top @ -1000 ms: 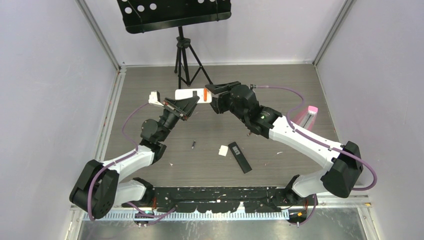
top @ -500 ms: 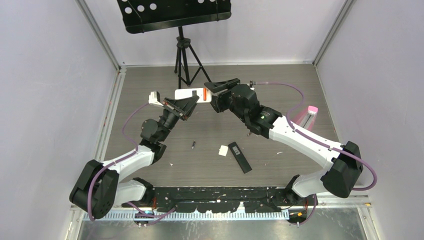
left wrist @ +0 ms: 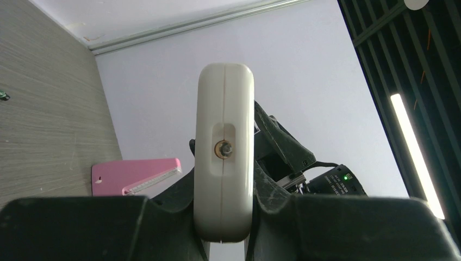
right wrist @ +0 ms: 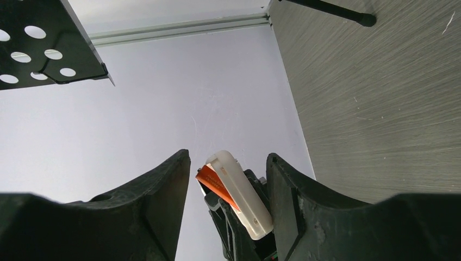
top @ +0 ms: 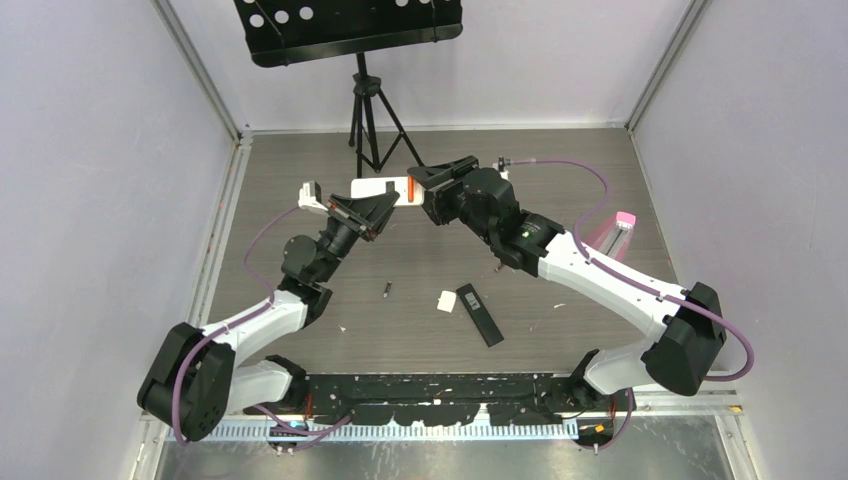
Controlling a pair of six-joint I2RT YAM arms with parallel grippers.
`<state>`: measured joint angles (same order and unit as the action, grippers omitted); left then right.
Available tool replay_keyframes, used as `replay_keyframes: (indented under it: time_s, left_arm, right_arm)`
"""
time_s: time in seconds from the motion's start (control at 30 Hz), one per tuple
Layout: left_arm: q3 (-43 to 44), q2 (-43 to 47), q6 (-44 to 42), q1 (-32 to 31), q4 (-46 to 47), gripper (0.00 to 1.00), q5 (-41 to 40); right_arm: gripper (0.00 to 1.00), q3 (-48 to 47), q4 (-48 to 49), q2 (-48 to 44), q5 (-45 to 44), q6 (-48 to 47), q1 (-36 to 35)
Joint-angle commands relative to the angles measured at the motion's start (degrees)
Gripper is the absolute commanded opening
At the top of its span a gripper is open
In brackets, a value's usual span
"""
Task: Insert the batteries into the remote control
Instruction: Load the battery into the remote control.
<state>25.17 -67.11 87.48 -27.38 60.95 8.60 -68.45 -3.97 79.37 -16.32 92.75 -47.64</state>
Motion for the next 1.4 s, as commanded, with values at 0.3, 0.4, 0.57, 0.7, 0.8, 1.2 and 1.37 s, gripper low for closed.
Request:
replay_keyframes:
  time_s: [0.3, 0.4, 0.57, 0.7, 0.8, 1.2, 1.37]
  left_arm:
    - [2.2, 1.6, -1.3, 0.1, -2.9, 0.00, 1.2]
    - [2.3, 2.0, -1.2, 0.1, -3.5, 0.00, 1.3]
    - [3.2, 3.0, -1.8, 0.1, -6.4, 0.00, 1.8]
    - [4.1, 3.7, -2.4, 0.2, -8.7, 0.00, 2.4]
    - [4.6, 4.2, -2.3, 0.3, -9.8, 0.00, 2.6]
    - [3.8, 6.5, 7.8, 2.0, -9.8, 0.00, 2.7]
    - [2.5, 7.2, 11.9, 3.2, -9.4, 0.00, 2.3]
  right_arm:
    - [0.38, -1.9, 5.8, -2.1, 2.2, -2.3, -0.2]
    - [0.36, -1.6, 5.4, -2.4, 2.8, -3.4, -0.2]
    - [0.36, -2.1, 4.3, -2.5, 6.3, -8.9, 0.1]
    - [0.35, -2.0, 0.5, -2.4, 10.8, -14.4, 0.2]
    - [0.35, -1.2, -0.6, -2.6, 13.0, -17.4, 0.3]
    - [0.36, 2.8, -3.1, -0.6, 9.4, -36.7, -0.4]
    - [0.37, 3.1, -3.7, 0.7, 3.9, -45.7, -2.0]
